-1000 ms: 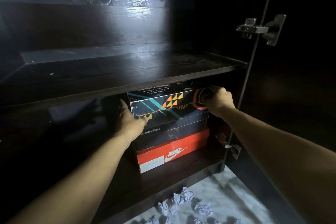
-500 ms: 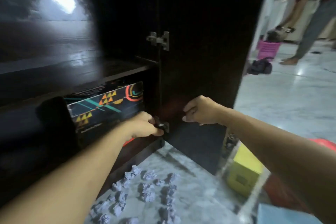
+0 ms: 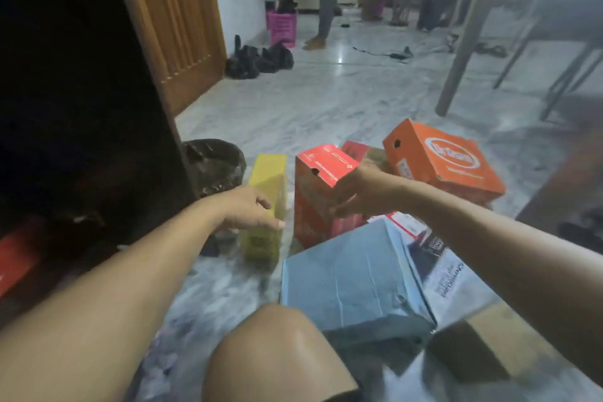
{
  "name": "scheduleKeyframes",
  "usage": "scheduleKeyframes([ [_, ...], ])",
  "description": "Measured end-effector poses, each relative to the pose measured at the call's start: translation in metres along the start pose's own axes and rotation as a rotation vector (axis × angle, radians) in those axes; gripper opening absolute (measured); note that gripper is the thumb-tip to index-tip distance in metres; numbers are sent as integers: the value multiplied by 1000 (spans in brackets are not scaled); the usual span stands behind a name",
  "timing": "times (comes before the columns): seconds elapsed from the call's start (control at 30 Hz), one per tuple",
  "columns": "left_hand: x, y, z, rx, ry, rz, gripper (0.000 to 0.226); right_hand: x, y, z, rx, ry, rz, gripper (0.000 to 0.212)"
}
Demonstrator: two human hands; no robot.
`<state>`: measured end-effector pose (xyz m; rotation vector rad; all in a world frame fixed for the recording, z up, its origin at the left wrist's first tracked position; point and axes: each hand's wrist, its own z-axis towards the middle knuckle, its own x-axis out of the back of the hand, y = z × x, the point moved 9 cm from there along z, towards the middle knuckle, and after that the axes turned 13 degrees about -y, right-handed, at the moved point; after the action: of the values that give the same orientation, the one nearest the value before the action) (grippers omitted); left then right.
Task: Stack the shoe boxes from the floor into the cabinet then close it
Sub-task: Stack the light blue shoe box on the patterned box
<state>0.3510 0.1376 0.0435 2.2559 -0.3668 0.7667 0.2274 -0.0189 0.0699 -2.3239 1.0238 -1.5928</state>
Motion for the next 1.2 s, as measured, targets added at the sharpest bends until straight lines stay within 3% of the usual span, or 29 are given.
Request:
scheduleKeyframes([
  [0.13,-52,33,39,-52,-107,-18,65,-12,75,-28,-125,6,60,43],
  [0.33,-112,22,85,-19,-167,-96,77,-41,153,-50,-301,0,154,58],
  [0.5,-140,-16,109,80,-88,-279,82,-71,188,-52,-433,-7,353,55],
  [0.6,-155,-50,117,181,-55,-423,71,-88,198,-52,-495,-43,539,59],
  [0.67,-163,-69,120,212,-32,-500,55,-99,198,-52,-532,-97,646,72],
  [0.77,-176,-88,125,241,-17,-581,49,-111,199,-47,-591,-176,720,90],
  [1.0,-184,-101,124,258,-46,-721,28,-109,199,-32,-587,-195,674,66],
  [1.13,-180,-116,119,316,-36,-817,50,-106,191,-32,-547,-210,668,49],
  [1.2,-178,-114,109,318,-57,-893,50,-105,185,-33,-517,-200,686,48],
])
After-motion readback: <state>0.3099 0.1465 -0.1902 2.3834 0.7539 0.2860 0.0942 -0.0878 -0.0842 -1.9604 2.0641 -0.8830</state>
